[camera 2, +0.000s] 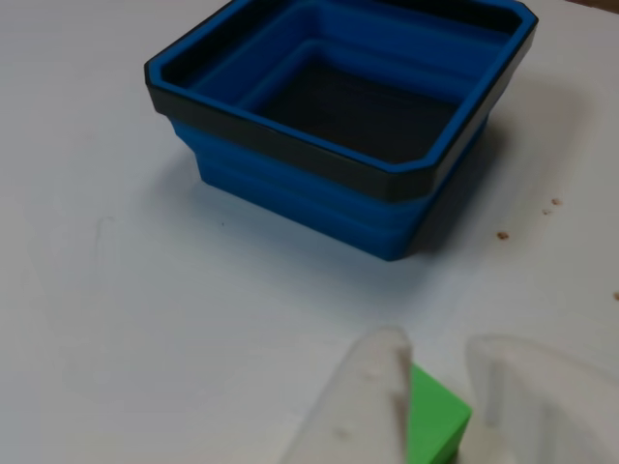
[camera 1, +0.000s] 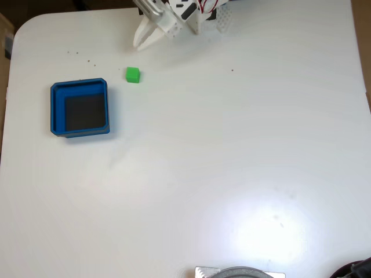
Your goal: Pick up green cube and drop it in the blue box
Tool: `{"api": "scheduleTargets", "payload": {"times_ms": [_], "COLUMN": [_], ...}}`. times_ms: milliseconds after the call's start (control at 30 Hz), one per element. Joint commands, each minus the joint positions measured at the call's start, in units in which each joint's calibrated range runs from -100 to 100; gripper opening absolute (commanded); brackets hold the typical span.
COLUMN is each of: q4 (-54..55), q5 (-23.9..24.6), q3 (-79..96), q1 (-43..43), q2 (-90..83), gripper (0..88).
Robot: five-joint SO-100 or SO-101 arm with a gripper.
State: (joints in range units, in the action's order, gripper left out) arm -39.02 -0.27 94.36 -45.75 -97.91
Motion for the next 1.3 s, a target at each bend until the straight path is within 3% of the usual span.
{"api": "scheduleTargets", "payload": {"times_ms": [0,300,833,1267], "q4": [0.82,1.55,1.47,0.90], "q5": [-0.05,-0.20,-0.15,-0.05], "q3": [-1.18,-3.79,-32.42,-49.03], "q1": [-0.28,0.03,0.26,5.68], "q2": [-0.58,11.79,40.64,58.36], "gripper": [1.2,1.2,1.2,1.2]}}
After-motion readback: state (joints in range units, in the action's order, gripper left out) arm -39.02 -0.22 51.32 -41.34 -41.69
